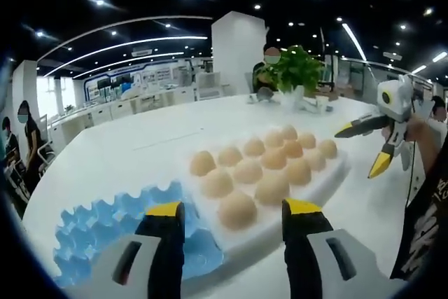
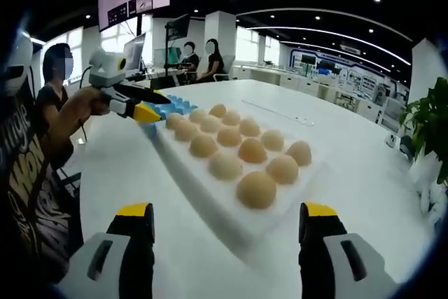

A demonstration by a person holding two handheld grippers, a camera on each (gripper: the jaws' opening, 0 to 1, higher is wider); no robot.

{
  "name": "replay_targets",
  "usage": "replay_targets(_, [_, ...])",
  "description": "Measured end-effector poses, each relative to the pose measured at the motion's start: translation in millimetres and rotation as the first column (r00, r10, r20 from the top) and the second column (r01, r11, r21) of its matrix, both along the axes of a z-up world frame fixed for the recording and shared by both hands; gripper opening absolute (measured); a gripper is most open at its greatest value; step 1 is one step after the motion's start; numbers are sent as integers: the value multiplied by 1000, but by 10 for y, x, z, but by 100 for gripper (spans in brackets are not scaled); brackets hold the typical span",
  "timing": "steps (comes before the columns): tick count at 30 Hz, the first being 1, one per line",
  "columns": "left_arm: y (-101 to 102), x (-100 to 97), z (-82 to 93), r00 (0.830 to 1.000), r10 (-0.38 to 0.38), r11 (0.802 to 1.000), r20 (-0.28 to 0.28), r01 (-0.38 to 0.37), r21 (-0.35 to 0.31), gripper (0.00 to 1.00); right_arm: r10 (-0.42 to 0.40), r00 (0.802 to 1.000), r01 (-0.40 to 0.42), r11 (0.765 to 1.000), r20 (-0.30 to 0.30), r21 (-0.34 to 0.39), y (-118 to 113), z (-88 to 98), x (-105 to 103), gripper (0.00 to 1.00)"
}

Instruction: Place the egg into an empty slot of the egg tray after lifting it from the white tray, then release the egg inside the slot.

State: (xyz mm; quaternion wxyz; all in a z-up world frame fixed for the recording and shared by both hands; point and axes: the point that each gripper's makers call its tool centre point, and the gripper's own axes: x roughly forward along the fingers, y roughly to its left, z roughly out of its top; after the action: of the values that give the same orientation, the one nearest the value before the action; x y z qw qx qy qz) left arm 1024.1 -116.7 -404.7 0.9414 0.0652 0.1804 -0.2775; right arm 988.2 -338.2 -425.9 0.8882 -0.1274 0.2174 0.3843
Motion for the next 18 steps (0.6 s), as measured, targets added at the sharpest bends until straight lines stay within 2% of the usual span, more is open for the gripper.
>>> replay_targets(3, [-38, 12, -18, 1000, -4, 1000, -2, 4, 3, 53, -4, 1000, 4, 1000, 2, -2, -21, -2, -1, 88])
replay_targets(6, [-41, 25, -82, 1000, -1, 999, -11, 2, 34, 53, -7, 1000, 7, 1000, 3, 3, -36, 6, -5, 88])
replay_targets(10, [-59, 28, -127, 1000, -5, 999, -28, 6, 33, 51, -10, 1000, 10, 1000, 4, 3, -51, -2, -10, 88])
replay_targets(18, [-127, 17, -200, 999, -36, 997, -33, 38, 63, 33, -16, 1000, 16, 1000, 1, 8, -62, -6, -20, 88])
